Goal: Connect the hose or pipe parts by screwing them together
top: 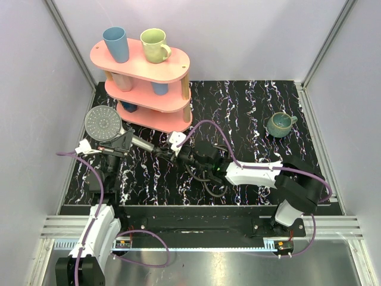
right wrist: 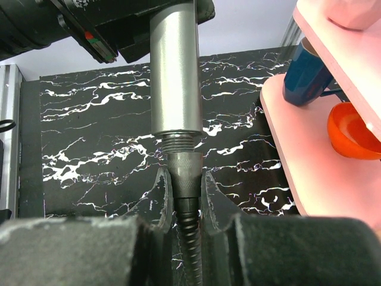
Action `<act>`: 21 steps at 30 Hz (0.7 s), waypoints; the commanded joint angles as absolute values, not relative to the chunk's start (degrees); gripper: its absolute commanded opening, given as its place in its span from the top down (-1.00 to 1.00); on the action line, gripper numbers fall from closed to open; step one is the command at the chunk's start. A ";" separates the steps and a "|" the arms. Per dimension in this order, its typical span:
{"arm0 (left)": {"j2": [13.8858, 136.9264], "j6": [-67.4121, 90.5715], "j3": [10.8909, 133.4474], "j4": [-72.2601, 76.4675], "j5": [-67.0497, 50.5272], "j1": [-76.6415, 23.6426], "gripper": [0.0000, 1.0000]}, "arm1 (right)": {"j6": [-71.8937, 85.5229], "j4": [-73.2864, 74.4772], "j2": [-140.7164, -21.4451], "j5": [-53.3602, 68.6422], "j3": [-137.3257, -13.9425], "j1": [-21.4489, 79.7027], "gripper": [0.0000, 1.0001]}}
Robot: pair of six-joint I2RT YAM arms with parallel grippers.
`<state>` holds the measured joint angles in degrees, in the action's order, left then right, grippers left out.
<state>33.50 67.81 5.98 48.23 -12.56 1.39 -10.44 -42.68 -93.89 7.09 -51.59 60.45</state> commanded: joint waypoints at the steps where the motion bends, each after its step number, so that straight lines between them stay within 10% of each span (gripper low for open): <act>1: 34.10 67.06 5.10 50.71 -18.45 0.26 1.00 | -9.49 -54.32 -90.17 8.35 -54.14 61.44 1.00; 21: 35.07 69.43 4.04 54.31 -21.00 0.26 1.00 | -8.52 -48.08 -95.53 12.13 -61.61 61.44 1.00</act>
<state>34.92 69.47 4.97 50.98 -11.68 1.96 -10.11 -39.35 -95.46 8.08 -54.46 60.42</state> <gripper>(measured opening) 0.309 0.169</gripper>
